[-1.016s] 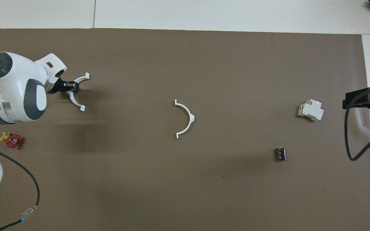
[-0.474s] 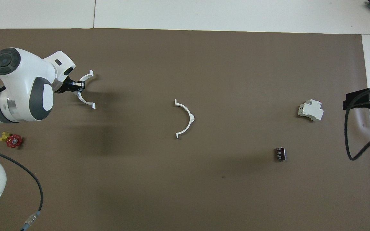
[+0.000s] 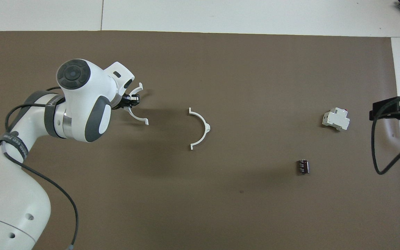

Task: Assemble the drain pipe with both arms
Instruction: 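Carry the held clamp half toward the centered half with the left gripper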

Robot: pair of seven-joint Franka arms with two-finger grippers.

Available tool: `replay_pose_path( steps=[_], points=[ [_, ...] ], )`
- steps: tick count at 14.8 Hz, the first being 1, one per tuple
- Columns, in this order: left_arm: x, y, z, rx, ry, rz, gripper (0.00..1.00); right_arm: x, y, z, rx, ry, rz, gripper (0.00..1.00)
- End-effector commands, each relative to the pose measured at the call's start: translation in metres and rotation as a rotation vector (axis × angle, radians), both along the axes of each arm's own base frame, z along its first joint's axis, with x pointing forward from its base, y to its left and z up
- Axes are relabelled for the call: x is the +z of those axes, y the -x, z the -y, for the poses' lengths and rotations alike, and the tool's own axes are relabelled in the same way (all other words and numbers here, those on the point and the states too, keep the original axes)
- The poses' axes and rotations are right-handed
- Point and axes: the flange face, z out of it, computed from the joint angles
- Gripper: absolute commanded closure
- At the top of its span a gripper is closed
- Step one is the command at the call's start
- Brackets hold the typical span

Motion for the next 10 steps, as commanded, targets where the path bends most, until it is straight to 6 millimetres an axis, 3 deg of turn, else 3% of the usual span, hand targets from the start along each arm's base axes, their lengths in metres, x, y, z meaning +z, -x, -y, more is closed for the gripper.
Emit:
replay_pose_path(
  steps=[1, 5, 10],
  points=[
    [0.002, 0.022, 0.031, 0.002, -0.018, 0.007, 1.0, -0.002, 0.003, -0.002, -0.04, -0.046, -0.016, 0.0],
    [-0.004, 0.046, 0.082, -0.051, -0.018, 0.005, 1.0, -0.003, 0.004, 0.001, -0.037, -0.047, -0.018, 0.0],
    [-0.011, 0.056, 0.104, -0.08, -0.001, 0.04, 1.0, -0.002, 0.004, 0.0, -0.036, -0.047, -0.01, 0.0]
  ],
)
